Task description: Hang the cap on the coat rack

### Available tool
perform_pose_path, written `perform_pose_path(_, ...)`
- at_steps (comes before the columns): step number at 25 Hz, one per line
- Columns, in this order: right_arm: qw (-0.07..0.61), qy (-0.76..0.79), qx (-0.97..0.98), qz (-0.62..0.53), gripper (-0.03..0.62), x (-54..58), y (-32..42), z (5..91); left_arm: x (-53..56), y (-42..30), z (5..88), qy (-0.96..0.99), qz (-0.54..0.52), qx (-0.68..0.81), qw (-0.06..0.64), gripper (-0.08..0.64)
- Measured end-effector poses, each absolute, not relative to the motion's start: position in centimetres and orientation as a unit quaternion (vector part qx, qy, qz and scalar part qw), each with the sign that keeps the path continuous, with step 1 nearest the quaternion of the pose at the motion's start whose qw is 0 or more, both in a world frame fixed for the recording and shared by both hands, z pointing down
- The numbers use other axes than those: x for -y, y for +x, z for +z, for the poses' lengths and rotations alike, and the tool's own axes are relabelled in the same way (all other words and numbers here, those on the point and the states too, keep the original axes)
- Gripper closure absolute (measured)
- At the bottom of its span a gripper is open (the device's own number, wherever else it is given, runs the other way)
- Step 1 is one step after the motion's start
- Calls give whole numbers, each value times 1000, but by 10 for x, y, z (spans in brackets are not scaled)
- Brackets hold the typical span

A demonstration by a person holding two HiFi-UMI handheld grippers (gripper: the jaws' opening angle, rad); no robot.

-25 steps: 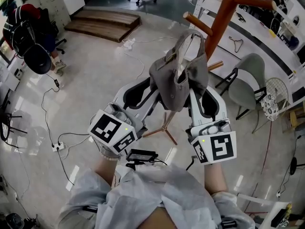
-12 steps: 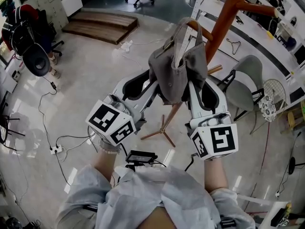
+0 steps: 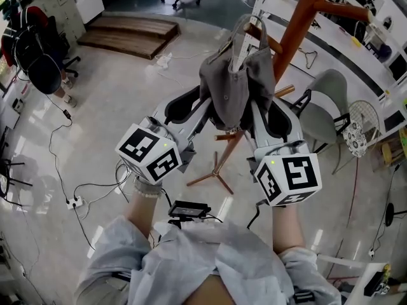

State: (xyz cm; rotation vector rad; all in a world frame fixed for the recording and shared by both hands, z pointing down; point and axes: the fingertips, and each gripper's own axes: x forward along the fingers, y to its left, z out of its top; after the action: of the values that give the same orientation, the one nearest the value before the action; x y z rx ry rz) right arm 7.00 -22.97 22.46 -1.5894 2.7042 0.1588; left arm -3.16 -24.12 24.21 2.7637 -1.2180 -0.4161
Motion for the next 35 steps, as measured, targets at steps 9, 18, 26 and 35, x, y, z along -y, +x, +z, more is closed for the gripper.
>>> perform_pose_path(9,-2,-513,-857,40,506,235,76,227,255,-24,247,910,-143,385,58,448)
perform_pose_path(18,-8,-526,-850,33,506,235,82,232,261,-16,253,918,-135,368,63,448)
perform_pose_path(26,-13,-535,-845,25,506,235,85,238,265,-12,261,921,-129,360,72,448)
perform_pose_path(35,-19,-546,-838,14,506,234,89,247,266,-8,270,925,-120,350,82,448)
